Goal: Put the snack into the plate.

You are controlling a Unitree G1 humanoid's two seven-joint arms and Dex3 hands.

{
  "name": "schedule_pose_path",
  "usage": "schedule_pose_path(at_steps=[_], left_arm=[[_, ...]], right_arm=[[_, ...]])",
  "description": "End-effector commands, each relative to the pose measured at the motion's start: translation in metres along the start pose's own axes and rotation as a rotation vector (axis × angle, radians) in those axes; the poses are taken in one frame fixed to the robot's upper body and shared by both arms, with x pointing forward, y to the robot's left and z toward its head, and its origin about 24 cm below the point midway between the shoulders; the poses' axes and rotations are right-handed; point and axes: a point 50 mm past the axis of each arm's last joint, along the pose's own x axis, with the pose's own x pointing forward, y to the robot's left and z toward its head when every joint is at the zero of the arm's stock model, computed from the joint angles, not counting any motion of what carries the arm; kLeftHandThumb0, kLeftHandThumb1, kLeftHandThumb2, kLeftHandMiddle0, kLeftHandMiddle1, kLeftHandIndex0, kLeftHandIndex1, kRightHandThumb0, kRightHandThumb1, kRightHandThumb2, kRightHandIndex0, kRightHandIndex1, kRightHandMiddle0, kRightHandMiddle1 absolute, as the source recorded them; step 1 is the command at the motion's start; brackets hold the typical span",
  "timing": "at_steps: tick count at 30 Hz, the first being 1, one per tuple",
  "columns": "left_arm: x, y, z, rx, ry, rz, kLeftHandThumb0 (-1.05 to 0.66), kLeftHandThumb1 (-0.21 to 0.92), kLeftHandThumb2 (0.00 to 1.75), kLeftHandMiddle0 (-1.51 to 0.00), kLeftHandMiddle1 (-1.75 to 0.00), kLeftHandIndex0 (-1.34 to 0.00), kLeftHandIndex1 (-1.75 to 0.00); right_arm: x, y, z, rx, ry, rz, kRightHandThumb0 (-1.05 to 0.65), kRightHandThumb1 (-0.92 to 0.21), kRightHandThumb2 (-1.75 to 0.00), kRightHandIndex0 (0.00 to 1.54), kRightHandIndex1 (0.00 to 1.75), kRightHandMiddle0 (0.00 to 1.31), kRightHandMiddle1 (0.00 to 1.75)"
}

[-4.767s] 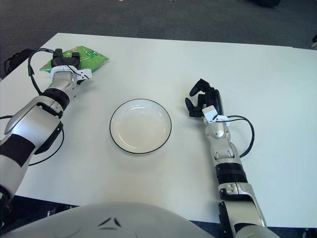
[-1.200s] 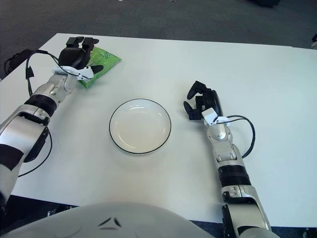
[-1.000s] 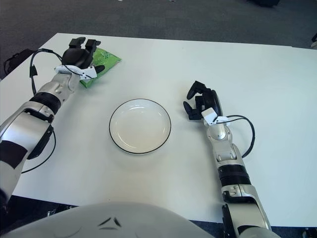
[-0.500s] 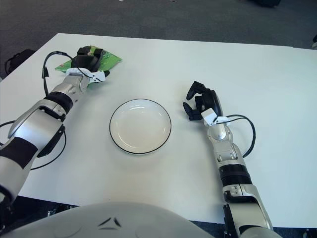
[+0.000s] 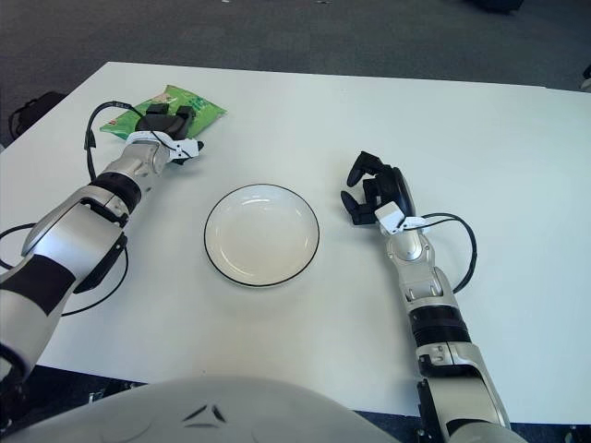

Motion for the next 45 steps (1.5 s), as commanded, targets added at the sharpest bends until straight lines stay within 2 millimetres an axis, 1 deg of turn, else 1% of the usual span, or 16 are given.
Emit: schedule_pose_path(at_steps=[1, 6, 11, 13, 19, 24, 28, 31, 35, 40, 45], left_arm=[[-0.001, -0.001, -0.008, 0.006, 0.017, -0.027, -0.91, 0.92, 1.18, -0.07, -0.24, 0.0, -0.58], [-0.002, -0.004, -0.013, 0.001, 0.0, -0.056, -0.9, 0.92, 1.18, -0.11, -0.26, 0.0, -0.61], [-0.005, -0.002, -0.02, -0.059, -0.067, -0.032, -0.9, 0.92, 1.16, -0.17, -0.3, 0.0, -0.67], [-0.007, -0.002, -0.021, -0.085, -0.09, -0.021, -0.9, 0.92, 1.14, -0.2, -0.38, 0.0, -0.73], [-0.015, -0.005, -0.031, -0.144, -0.164, 0.02, -0.91, 0.92, 1.13, -0.19, -0.61, 0.0, -0.84], [-0.024, -0.003, -0.038, -0.163, -0.262, 0.048, -0.89, 0.92, 1.13, -0.19, -0.72, 0.0, -0.89], [-0.042, -0.001, -0.044, -0.175, -0.415, 0.074, -0.88, 0.92, 1.13, -0.19, -0.76, 0.0, -0.93], [-0.05, -0.002, -0.046, -0.172, -0.471, 0.083, -0.88, 0.92, 1.14, -0.2, -0.78, 0.0, -0.97], [-0.068, -0.005, -0.048, -0.178, -0.581, 0.109, -0.88, 0.92, 1.15, -0.22, -0.83, 0.0, -1.04], [-0.088, -0.006, -0.049, -0.195, -0.683, 0.12, -0.86, 0.92, 1.14, -0.24, -0.89, 0.0, -1.11], [-0.107, -0.009, -0.056, -0.219, -0.739, 0.104, -0.86, 0.92, 1.13, -0.25, -0.87, 0.0, -1.15]], right_arm=[[-0.035, 0.028, -0.041, -0.022, 0.219, 0.143, -0.52, -0.23, -1.43, 1.31, 1.75, 0.69, 1.75], [-0.036, 0.027, -0.04, -0.041, 0.207, 0.148, -0.52, -0.23, -1.43, 1.31, 1.75, 0.69, 1.75], [-0.036, 0.027, -0.037, -0.072, 0.202, 0.15, -0.53, -0.2, -1.46, 1.32, 1.75, 0.72, 1.75], [-0.036, 0.027, -0.037, -0.079, 0.205, 0.151, -0.54, -0.19, -1.47, 1.33, 1.75, 0.72, 1.75], [-0.037, 0.026, -0.036, -0.079, 0.215, 0.157, -0.53, -0.2, -1.46, 1.34, 1.75, 0.72, 1.75], [-0.037, 0.024, -0.036, -0.082, 0.219, 0.162, -0.53, -0.2, -1.46, 1.33, 1.75, 0.71, 1.75], [-0.036, 0.024, -0.036, -0.081, 0.221, 0.163, -0.53, -0.21, -1.45, 1.33, 1.75, 0.71, 1.75], [-0.036, 0.024, -0.035, -0.08, 0.222, 0.163, -0.53, -0.21, -1.45, 1.33, 1.75, 0.71, 1.75], [-0.036, 0.023, -0.035, -0.087, 0.218, 0.167, -0.53, -0.21, -1.45, 1.32, 1.75, 0.7, 1.75], [-0.035, 0.023, -0.034, -0.09, 0.219, 0.168, -0.53, -0.22, -1.44, 1.32, 1.75, 0.7, 1.75], [-0.035, 0.023, -0.033, -0.099, 0.221, 0.171, -0.52, -0.23, -1.43, 1.32, 1.75, 0.69, 1.75]])
